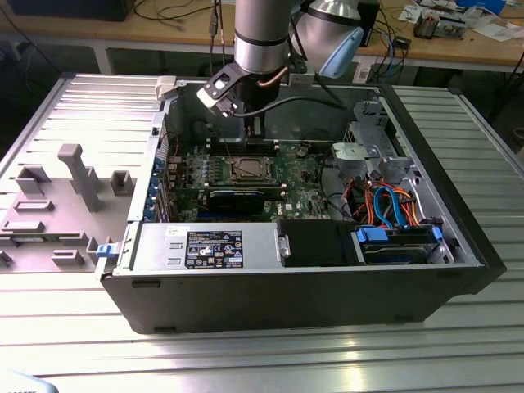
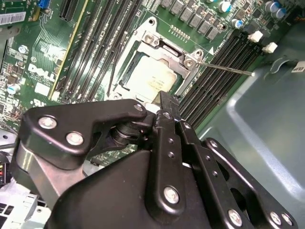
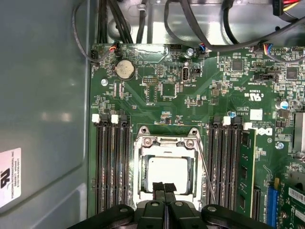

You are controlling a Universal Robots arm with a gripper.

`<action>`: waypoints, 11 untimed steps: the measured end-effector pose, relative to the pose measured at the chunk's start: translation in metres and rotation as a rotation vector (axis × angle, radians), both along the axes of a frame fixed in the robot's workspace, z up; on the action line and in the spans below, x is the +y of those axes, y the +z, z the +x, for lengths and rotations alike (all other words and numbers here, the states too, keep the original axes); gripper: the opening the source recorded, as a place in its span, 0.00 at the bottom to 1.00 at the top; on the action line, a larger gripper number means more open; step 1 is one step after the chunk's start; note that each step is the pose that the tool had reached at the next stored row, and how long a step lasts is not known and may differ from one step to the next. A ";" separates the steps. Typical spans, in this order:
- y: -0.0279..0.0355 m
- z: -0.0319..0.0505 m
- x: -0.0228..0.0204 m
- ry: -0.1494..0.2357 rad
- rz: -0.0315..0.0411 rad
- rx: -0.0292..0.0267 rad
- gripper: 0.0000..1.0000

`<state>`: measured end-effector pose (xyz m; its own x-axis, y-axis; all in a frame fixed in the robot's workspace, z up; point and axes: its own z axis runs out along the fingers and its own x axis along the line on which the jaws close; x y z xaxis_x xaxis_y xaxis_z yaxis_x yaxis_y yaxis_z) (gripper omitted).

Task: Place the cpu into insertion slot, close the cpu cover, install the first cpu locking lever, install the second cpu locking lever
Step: 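Install the first cpu locking lever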

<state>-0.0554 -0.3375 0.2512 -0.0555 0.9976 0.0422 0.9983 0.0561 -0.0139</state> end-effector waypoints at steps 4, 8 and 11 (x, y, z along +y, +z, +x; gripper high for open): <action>0.0000 0.0000 0.0000 0.078 -0.0013 0.0000 0.11; -0.0001 0.0000 0.0000 0.159 -0.0013 -0.0001 0.11; 0.0000 0.0000 0.0000 0.197 -0.0013 -0.0001 0.11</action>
